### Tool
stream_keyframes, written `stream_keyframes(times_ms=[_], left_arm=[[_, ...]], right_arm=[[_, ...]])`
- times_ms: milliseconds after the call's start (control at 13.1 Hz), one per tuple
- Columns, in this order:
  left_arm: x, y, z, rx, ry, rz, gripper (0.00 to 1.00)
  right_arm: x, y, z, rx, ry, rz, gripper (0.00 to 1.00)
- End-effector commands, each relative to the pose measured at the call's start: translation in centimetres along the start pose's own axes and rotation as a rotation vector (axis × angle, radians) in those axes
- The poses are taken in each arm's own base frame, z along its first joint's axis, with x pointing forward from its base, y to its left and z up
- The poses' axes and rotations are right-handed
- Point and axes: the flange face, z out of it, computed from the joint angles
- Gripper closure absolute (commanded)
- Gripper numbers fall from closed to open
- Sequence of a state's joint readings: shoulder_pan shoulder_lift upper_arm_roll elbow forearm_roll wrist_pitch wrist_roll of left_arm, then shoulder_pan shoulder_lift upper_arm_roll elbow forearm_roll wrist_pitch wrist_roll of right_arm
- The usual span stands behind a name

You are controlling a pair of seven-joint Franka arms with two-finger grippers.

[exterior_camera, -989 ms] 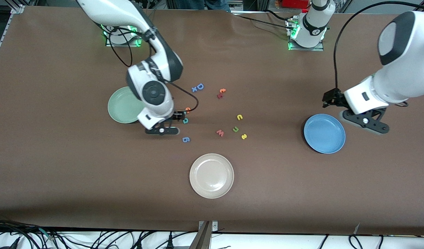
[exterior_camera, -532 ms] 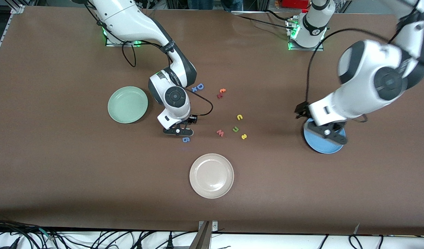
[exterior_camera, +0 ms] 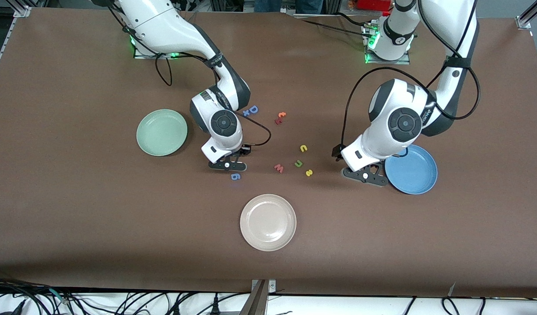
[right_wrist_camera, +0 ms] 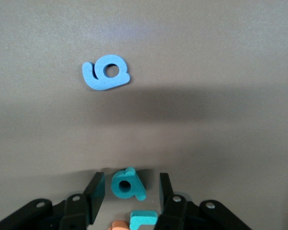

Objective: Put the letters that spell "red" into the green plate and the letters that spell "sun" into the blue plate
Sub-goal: 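Grasp the teal letter with the right gripper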

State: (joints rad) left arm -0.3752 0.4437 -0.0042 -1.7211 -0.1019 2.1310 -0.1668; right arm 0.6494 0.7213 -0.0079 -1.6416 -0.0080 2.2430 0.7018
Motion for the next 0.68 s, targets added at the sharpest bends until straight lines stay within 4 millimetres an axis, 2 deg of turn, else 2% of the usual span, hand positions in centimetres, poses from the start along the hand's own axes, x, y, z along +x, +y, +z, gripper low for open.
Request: stream_keyframes(times_ms=[0, 152, 304, 456, 609], left_arm=[[0.5, 2.3, 3.7, -0.008, 0.028, -0.029, 0.0], [0.5, 3.4, 5.4, -0.001, 0.027, 0.09, 0.0], [1.2, 3.2, 6.4, 0.021, 0.076, 0.344, 0.0], [1.4, 3.1, 7.3, 0.028, 0.081, 0.488, 0.0], [1.9, 3.4, 8.0, 0.044, 0.148, 0.627, 0.0]], right_arm=[[-0.4, -0.3, 0.7, 0.013, -0.008, -0.009, 0.48], [-0.5, -0.3, 0.9, 0.012, -0.01, -0.009, 0.53], [-0.5, -0.3, 0.9, 0.013, -0.01, -0.01, 0.57], [-0.7, -0.4, 1.1, 0.01, -0.014, -0.011, 0.57], [-0.7, -0.3, 1.2, 0.009, -0.015, -0.01, 0.7]])
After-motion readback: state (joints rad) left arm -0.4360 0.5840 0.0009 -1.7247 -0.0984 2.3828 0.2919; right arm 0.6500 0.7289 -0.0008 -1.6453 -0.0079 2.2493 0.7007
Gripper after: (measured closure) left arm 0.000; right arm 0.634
